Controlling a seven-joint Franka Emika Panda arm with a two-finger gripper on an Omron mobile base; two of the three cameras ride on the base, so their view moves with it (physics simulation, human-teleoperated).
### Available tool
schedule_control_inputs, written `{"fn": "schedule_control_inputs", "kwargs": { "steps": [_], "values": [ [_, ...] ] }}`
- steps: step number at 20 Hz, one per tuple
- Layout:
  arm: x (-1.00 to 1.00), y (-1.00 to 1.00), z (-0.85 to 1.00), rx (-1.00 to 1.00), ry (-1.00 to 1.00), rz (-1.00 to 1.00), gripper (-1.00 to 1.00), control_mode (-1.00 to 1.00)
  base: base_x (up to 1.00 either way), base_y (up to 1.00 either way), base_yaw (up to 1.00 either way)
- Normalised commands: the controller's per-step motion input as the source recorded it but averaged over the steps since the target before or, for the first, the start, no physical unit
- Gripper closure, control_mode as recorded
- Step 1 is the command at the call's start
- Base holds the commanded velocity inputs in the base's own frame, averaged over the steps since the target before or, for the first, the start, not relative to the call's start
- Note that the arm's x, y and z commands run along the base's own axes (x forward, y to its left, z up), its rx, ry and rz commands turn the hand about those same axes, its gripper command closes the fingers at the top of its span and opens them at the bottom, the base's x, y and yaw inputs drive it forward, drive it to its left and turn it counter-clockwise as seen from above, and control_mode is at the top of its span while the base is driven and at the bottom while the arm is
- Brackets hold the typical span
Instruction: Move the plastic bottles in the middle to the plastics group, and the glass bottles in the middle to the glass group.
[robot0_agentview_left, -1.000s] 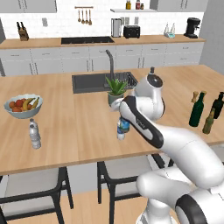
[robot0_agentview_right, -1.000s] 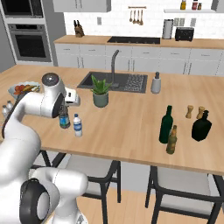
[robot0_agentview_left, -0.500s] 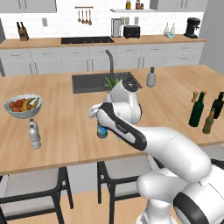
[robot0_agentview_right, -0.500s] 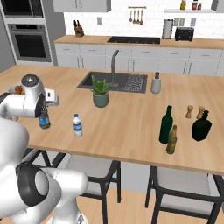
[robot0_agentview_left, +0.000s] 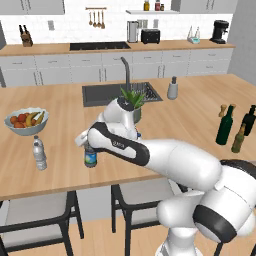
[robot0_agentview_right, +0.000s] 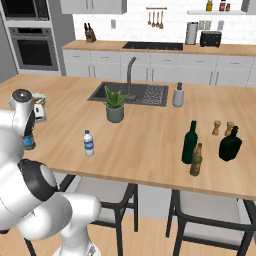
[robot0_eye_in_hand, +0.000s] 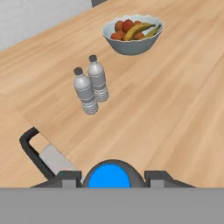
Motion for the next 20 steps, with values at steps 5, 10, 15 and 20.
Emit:
{"fn": "schedule_control_inputs", "kwargs": {
  "steps": [5,10,15,20],
  "values": [
    [-0.14,0.70,-0.10,0.00,0.00,0.22,1.00,-1.00,0.00,0.00,0.00],
    [0.13,0.23,-0.11,-0.01,0.00,0.04,1.00,-1.00,0.00,0.00,0.00],
    [0.41,0.33,-0.18,0.00,-0.01,0.00,1.00,-1.00,0.00,0.00,0.00],
    [0.05,0.39,-0.02,-0.06,0.03,0.00,1.00,-1.00,0.00,0.00,0.00]
  ]
}}
